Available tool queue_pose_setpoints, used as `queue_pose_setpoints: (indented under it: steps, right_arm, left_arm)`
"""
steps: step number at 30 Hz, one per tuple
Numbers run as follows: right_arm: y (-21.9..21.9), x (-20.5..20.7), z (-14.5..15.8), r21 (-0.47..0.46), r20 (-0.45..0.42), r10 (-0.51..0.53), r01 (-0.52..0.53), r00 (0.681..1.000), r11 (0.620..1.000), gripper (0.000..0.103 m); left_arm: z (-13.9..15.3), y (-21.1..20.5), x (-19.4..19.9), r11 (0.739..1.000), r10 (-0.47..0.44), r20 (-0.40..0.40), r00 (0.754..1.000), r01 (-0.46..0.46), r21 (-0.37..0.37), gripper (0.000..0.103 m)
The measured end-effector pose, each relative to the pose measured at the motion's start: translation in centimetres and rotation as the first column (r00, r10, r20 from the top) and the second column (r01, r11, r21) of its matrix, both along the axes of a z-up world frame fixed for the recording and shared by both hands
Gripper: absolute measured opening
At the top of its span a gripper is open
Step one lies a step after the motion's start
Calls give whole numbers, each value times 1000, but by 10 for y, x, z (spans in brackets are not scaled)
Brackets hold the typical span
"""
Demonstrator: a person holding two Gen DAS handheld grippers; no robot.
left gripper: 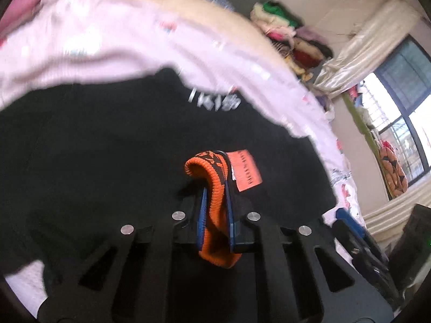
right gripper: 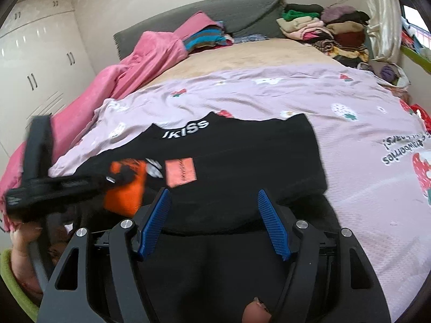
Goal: Fold small clothes
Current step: 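Lay the sleeve cuff on the sweatshirt body and open the right gripper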
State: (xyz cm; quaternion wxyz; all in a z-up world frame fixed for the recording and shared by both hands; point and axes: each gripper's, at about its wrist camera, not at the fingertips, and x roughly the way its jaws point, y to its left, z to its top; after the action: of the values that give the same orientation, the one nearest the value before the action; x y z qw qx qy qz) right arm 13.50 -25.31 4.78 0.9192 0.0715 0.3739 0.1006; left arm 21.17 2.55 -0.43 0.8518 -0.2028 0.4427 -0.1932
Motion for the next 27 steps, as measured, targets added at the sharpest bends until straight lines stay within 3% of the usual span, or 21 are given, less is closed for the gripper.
queue_pose_setpoints:
  steps: [4,7,16,24,27]
  right_arm:
    - [-12,-1,1,1,4,-28,28,1000,1000,66]
    - [-18,0,2,-1,6,-45,45,999,999,66]
    - [-17,13,-9,-50,-14,-80,79,997,996,66]
    - [-6,31,-18,-116,-38,-63,59,997,992,66]
    - [-1,40,-22,-131,-49,-56,49,997,990,66]
  left_arm:
    - [43,21,-21,998,24,132,991,-17,-55,5]
    - [60,31,-31,998,53,176,983,-46,-42,5]
    - [19,50,-22,986,119,50,992,-124,110,6]
    - [29,56,-31,950,194,127,973,-218,222,9]
    - [29,48,-29,953,161,121,980,-186,240,12]
